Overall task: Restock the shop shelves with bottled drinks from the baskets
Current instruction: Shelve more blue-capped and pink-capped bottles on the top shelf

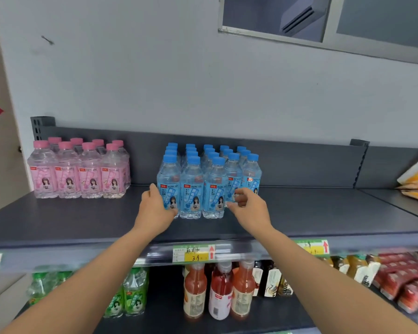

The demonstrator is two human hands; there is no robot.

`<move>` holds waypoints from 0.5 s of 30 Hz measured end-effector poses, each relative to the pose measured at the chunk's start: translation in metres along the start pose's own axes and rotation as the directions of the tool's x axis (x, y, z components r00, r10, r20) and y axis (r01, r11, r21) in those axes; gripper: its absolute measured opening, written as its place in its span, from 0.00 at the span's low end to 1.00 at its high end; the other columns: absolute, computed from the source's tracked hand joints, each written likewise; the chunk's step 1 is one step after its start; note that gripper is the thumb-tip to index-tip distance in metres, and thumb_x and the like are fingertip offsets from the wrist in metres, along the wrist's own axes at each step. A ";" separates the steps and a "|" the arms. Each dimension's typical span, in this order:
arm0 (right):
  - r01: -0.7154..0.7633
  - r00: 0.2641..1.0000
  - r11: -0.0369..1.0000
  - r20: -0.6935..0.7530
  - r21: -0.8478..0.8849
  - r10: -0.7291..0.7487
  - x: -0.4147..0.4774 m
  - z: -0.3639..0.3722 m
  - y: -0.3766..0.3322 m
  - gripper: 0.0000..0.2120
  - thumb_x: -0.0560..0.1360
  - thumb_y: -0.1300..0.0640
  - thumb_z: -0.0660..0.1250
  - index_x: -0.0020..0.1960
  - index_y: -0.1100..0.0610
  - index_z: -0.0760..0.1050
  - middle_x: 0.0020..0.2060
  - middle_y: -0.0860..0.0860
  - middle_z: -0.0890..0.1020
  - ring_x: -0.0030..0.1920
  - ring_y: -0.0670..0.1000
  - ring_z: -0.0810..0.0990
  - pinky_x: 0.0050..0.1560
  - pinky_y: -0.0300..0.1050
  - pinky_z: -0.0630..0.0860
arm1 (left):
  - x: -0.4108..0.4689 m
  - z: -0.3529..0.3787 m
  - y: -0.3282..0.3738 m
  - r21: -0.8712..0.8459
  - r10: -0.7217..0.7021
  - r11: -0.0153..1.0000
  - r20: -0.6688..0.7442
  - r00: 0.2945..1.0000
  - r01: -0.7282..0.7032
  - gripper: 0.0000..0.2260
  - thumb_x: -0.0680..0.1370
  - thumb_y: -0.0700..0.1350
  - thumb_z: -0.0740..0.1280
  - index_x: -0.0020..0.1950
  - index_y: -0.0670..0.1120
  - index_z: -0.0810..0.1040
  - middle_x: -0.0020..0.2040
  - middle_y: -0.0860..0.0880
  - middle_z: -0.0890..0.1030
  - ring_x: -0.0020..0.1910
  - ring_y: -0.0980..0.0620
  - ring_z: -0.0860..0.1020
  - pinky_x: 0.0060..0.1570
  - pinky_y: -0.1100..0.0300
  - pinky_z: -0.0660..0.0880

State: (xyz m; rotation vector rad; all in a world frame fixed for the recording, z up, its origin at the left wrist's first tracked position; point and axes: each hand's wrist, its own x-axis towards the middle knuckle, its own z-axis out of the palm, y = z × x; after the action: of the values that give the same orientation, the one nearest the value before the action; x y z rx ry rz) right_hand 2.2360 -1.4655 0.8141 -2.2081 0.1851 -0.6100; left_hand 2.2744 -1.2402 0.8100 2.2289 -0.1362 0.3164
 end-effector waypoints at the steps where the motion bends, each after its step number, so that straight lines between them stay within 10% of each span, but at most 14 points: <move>1: 0.024 0.999 1.000 -0.028 -0.016 -0.024 -0.006 -0.008 0.004 0.17 0.75 0.55 0.70 0.63 0.54 0.74 0.50 0.49 0.78 0.52 0.50 0.78 0.57 0.49 0.77 | -0.003 0.001 0.003 0.003 0.004 1.000 -0.027 1.000 -0.003 0.29 0.73 0.44 0.72 0.69 0.42 0.61 0.65 0.41 0.66 0.61 0.43 0.71 0.58 0.51 0.71; 8: 0.136 0.980 0.979 -0.122 -0.154 -0.156 -0.063 -0.069 0.043 0.10 0.76 0.56 0.68 0.57 0.53 0.78 0.44 0.47 0.80 0.44 0.47 0.78 0.49 0.44 0.76 | -0.064 0.020 0.045 -0.008 0.101 0.994 -0.192 0.976 -0.105 0.35 0.76 0.44 0.70 0.77 0.43 0.54 0.72 0.41 0.60 0.72 0.42 0.58 0.70 0.47 0.61; 15: 0.081 0.992 0.966 -0.076 -0.244 -0.102 -0.138 -0.135 0.113 0.08 0.76 0.56 0.67 0.55 0.54 0.79 0.42 0.46 0.79 0.40 0.46 0.77 0.43 0.42 0.75 | -0.163 0.089 0.080 0.008 0.204 0.979 -0.061 0.977 -0.204 0.25 0.76 0.43 0.69 0.71 0.44 0.65 0.68 0.44 0.69 0.68 0.44 0.65 0.67 0.51 0.65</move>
State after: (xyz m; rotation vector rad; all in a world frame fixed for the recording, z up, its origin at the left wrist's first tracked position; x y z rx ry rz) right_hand 2.0579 -1.5864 0.7522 -2.4355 0.2130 -0.7715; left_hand 2.1172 -1.3618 0.7719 2.2082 -0.3330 0.4967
